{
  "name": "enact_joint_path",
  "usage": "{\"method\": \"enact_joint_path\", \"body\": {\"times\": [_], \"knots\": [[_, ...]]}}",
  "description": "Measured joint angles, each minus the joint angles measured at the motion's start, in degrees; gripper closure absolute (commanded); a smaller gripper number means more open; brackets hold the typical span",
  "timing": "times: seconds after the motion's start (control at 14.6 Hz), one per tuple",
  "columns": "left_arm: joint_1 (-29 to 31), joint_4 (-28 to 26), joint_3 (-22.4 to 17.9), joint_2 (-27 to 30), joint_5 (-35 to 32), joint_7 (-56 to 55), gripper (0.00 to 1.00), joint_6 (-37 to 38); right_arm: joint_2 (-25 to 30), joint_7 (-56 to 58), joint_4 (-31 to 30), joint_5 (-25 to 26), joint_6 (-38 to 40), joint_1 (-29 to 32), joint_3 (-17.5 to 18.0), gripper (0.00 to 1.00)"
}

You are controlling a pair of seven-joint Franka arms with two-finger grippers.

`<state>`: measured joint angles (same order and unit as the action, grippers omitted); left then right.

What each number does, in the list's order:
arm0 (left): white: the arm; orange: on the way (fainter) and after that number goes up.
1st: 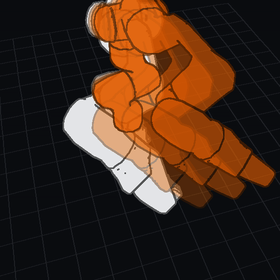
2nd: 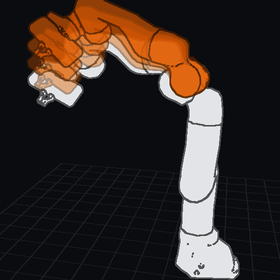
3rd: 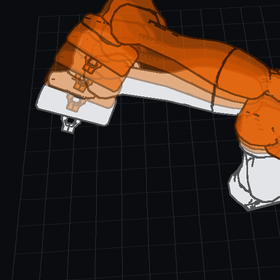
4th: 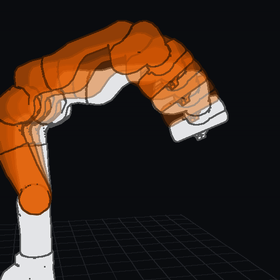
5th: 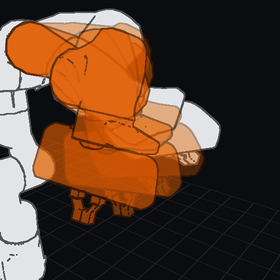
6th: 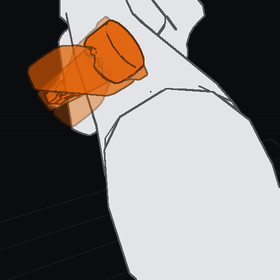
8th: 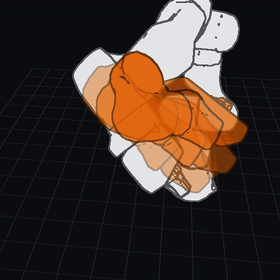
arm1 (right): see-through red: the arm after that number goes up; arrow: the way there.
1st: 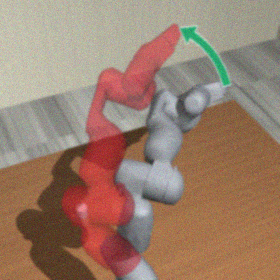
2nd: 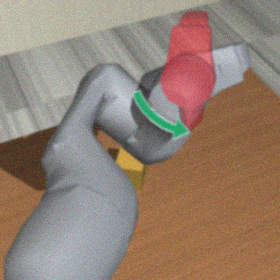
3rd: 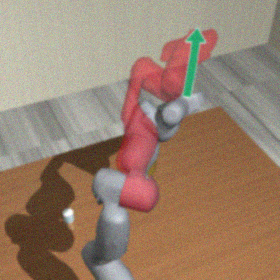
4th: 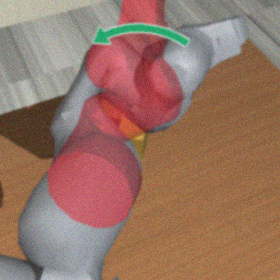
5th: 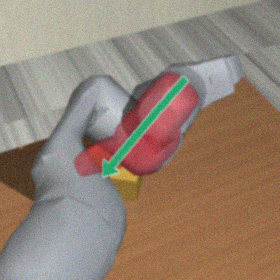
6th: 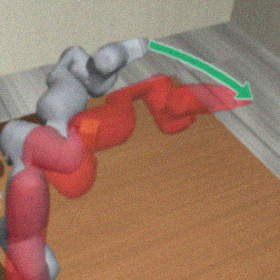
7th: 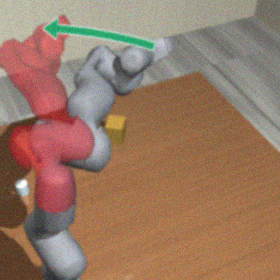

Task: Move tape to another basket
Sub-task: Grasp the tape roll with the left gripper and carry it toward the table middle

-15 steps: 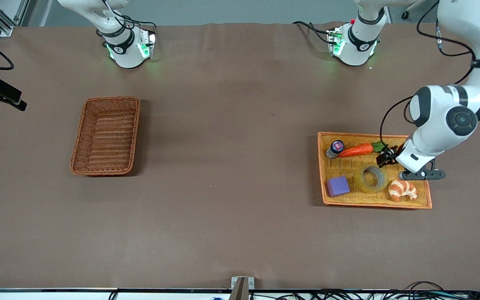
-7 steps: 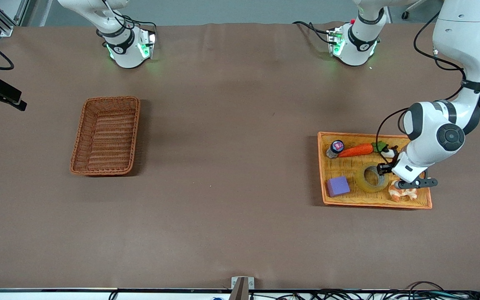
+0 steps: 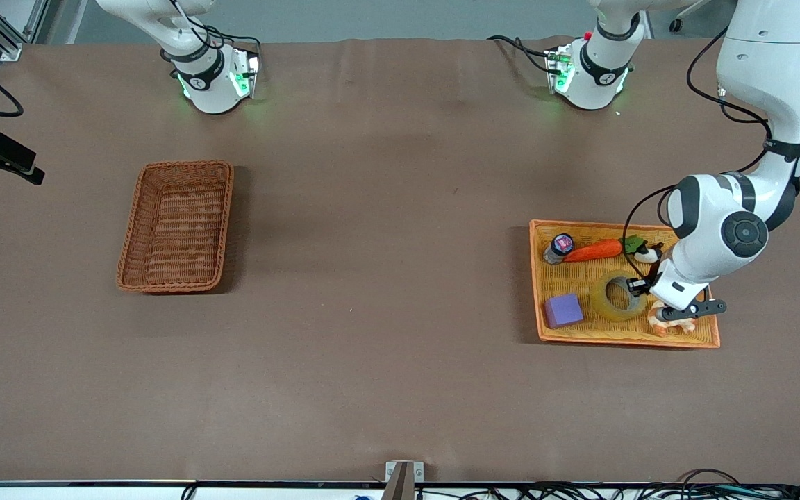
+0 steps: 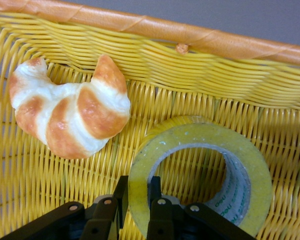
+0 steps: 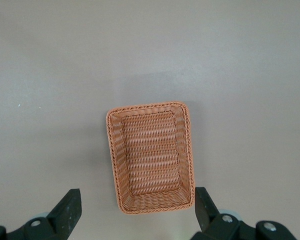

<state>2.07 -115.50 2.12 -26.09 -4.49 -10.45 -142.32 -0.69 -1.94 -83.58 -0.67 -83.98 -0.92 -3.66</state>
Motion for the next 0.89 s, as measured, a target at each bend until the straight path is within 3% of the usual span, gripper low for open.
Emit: {"method": "enact_joint_path", "body": {"times": [0.21,0.62,0.89], "knots": [[0.0,1.7,1.2,0.7,0.0,0.0,1.00,2.0,0.0,0.0,0.0,0.0,0.0,0.0,0.0,0.00],[0.0,13.0,10.0,7.7,0.0,-4.6,1.00,25.7,0.0,0.0,0.0,0.0,0.0,0.0,-0.1,0.00],[-4.8,16.3,17.6,5.3,0.0,-20.1,1.00,26.8,0.0,0.0,0.0,0.0,0.0,0.0,-0.1,0.00]]}}
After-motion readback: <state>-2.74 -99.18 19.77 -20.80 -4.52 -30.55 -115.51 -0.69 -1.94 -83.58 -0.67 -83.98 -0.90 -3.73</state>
